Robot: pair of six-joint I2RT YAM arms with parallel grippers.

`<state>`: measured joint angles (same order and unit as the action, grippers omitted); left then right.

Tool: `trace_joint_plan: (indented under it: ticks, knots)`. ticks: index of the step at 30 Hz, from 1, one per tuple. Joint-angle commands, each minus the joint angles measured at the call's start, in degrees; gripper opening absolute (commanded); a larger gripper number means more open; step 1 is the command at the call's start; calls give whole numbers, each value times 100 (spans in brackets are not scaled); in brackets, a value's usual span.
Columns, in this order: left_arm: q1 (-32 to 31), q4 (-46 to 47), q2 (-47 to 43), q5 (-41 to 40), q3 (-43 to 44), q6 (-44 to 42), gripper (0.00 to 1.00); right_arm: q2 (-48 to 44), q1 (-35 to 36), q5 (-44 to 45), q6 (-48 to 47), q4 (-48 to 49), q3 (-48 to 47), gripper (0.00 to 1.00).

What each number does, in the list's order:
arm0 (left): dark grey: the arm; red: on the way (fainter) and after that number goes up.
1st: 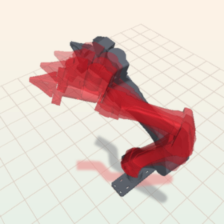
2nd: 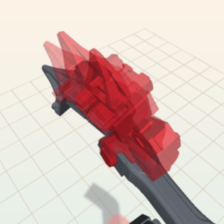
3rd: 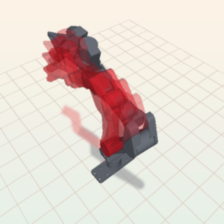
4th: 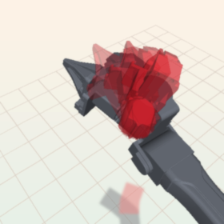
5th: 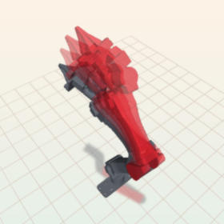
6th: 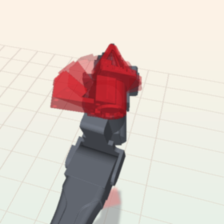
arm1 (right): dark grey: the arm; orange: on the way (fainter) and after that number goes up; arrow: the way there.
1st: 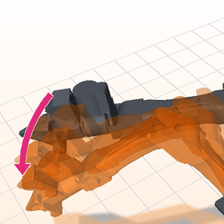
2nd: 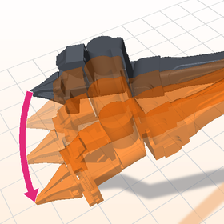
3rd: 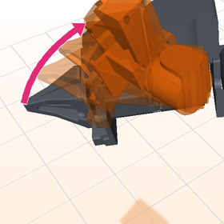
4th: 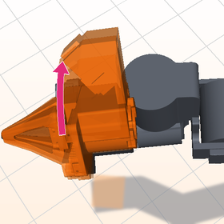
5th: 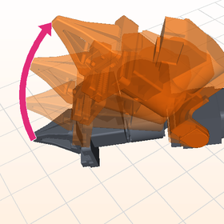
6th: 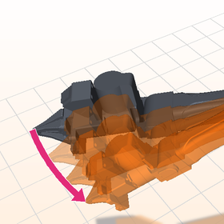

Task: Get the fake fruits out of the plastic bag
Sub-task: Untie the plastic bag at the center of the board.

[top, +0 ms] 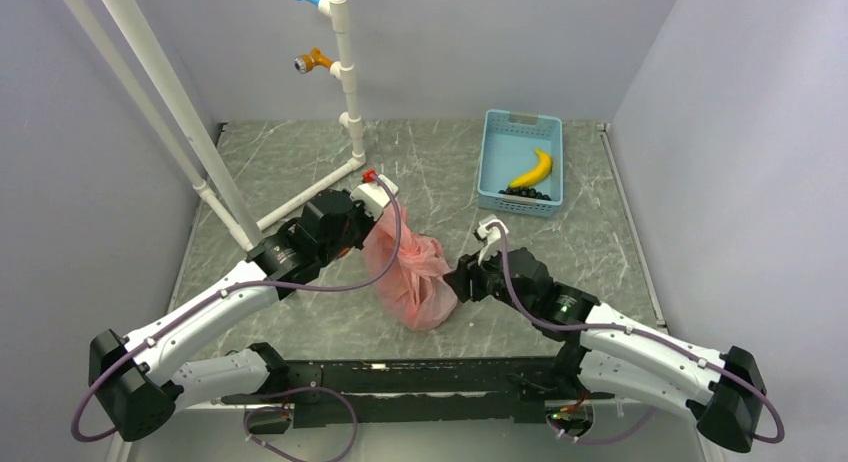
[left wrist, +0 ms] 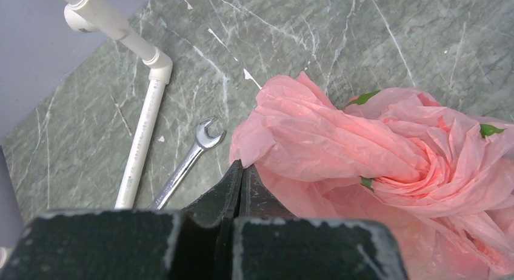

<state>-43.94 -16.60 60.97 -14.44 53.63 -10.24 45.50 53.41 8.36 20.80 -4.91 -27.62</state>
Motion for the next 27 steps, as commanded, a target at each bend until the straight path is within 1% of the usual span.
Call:
trace_joint_plan:
  ticks: [1,4,5,6,7,9,11,13,14,15,17,19,20,21,23,27]
  knots:
    - [33,234,16,2,192,64,0,305,20,-881,-1127,906,-643,56]
    - [33,288,-42,-2,141,72,0,864,19,-1460,-1206,1508,-891,64]
    - [31,315,-63,-10,115,73,0,1075,17,-1669,-1255,1703,-985,72]
    - [33,345,-74,-8,99,79,0,1305,22,-1846,-1300,1794,-1108,89]
    - [35,361,-72,0,84,90,0,1552,30,-1884,-1314,1855,-1222,98]
    - [22,347,-41,27,81,100,0,1815,53,-1791,-1366,1992,-1388,99]
    - [21,314,14,29,118,94,0,1981,77,-1760,-1450,2085,-1508,97]
    - [22,293,30,7,139,92,0,2159,151,-1597,-1517,1969,-1668,91]
    - [24,300,40,17,139,86,0,2249,261,-1331,-1586,1840,-1756,88]
    - [20,306,42,22,145,92,0,2322,412,-981,-1679,1707,-1814,85]
    - [25,300,46,40,160,92,0,2408,822,147,-1908,1576,-1815,79]
    - [24,302,47,38,158,89,0,2374,1238,1205,-2020,1775,-1656,77]
    - [18,314,42,30,155,90,0,2320,1354,1536,-2026,1957,-1516,77]
    - [19,319,46,19,161,87,0,2232,1398,1687,-2027,2144,-1370,76]
    - [18,303,55,-3,173,84,0,2142,1415,1703,-2027,2369,-1162,71]
    - [20,347,21,-54,135,75,0,2207,1435,1397,-2441,2374,-1149,57]
